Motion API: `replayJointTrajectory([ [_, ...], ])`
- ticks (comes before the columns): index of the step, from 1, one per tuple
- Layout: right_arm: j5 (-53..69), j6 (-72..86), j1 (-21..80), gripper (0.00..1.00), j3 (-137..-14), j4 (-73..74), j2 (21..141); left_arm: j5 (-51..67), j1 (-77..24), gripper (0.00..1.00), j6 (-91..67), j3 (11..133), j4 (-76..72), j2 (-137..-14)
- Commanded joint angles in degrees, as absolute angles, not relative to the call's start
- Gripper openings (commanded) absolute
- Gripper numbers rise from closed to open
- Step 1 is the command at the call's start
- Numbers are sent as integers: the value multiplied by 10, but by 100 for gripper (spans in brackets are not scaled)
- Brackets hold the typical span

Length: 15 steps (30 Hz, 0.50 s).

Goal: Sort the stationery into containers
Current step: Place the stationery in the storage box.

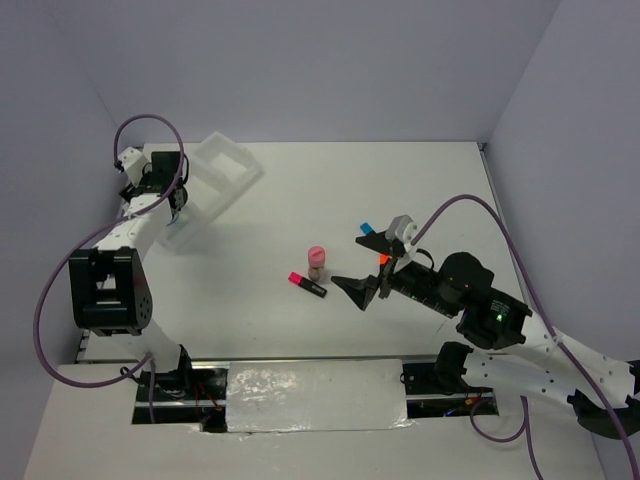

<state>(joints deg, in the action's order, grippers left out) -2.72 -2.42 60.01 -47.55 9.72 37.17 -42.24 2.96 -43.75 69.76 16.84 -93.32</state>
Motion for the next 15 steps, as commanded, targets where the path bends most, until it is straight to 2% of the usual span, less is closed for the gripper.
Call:
replayJointTrajectory([
  [1,-7,-25,599,100,-491,79,364,-446,28,0,-446,699,105,-947],
  [9,-3,-32,600,100,-490,72,368,-447,27,0,-464,679,91,-955],
  [15,11,-35,599,100,-488,66,380,-468,26,0,-496,695,145,-975],
])
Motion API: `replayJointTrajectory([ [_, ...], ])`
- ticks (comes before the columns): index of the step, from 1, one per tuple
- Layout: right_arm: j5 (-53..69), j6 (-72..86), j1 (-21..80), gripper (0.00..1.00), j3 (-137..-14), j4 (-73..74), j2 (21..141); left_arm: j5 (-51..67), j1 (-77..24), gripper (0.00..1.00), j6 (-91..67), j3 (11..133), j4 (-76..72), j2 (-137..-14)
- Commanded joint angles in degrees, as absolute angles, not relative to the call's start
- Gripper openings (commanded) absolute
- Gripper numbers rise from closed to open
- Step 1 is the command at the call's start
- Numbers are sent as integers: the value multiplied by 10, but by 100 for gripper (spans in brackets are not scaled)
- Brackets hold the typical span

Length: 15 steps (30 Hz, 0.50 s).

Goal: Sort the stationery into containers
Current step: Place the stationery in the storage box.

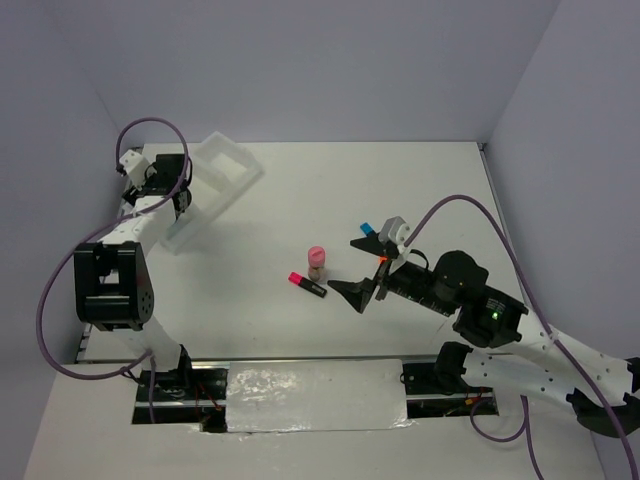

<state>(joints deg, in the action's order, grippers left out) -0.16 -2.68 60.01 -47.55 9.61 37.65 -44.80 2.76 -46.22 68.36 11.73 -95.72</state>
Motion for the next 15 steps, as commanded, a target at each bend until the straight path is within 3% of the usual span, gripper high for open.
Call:
replayJointTrajectory([
  [1,11,-36,599,100,-485,62,381,-468,20,0,-498,692,148,-969],
  [15,22,-40,599,100,-490,64,390,-470,-11,0,-500,654,135,-896],
])
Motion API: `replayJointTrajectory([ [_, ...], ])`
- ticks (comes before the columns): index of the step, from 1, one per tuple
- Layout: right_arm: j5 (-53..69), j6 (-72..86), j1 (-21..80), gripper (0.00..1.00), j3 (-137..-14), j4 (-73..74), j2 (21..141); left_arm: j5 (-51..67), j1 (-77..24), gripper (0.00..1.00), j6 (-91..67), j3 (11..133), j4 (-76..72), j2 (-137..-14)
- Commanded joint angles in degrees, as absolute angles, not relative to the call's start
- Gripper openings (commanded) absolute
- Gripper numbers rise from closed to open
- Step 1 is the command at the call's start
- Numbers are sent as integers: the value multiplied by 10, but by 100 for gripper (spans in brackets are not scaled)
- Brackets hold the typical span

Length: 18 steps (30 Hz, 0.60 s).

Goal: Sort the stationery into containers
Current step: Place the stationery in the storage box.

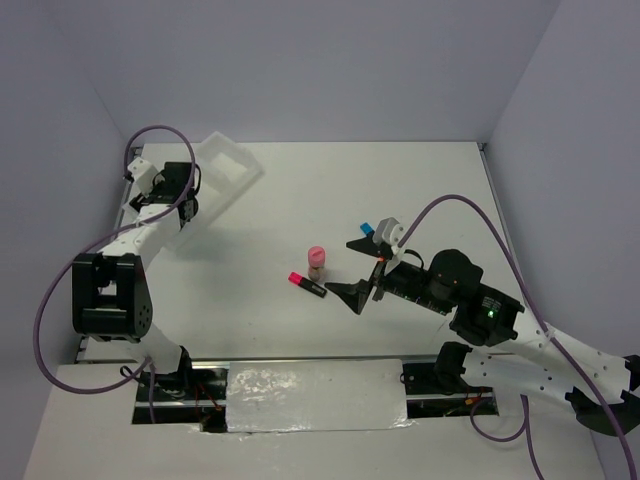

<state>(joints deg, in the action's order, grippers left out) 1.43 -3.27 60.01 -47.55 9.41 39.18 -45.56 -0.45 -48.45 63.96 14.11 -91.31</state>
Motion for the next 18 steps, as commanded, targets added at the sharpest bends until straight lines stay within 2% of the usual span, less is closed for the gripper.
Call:
replayJointTrajectory([
  [1,23,-40,600,100,-490,65,390,-473,-11,0,-501,656,138,-898],
  [12,26,-42,599,100,-490,71,389,-478,-2,0,-493,661,113,-933],
  [18,35,-41,599,100,-488,69,398,-475,-2,0,-489,623,56,-931],
])
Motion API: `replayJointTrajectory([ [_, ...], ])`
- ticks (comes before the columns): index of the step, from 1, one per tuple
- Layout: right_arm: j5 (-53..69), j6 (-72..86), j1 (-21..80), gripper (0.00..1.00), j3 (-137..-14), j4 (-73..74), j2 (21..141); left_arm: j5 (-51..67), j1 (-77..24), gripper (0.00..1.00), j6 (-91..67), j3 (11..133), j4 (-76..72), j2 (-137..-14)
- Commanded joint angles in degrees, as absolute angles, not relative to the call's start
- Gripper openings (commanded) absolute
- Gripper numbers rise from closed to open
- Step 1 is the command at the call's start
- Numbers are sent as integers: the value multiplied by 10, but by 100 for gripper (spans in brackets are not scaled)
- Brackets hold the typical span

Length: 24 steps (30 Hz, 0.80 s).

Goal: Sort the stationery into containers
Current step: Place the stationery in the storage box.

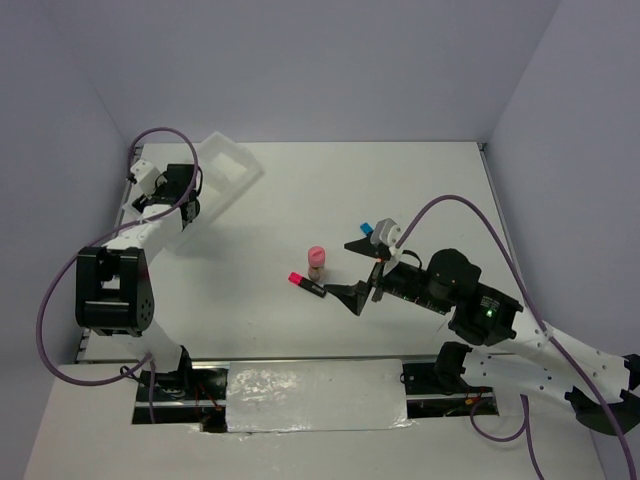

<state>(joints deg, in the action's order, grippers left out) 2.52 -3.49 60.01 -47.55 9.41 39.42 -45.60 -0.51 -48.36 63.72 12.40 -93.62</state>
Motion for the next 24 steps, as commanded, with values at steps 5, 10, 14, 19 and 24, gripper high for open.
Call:
replayJointTrajectory([
  [5,42,-41,599,100,-487,67,406,-483,-2,0,-496,609,37,-936],
  [10,44,-44,599,100,-487,67,410,-497,12,0,-506,606,37,-949],
  [14,46,-45,599,100,-489,69,415,-509,12,0,-515,605,39,-954],
  [19,48,-45,599,100,-485,66,417,-517,13,0,-521,596,33,-958],
  [24,46,-47,599,100,-486,67,420,-503,15,6,-519,603,32,-976],
])
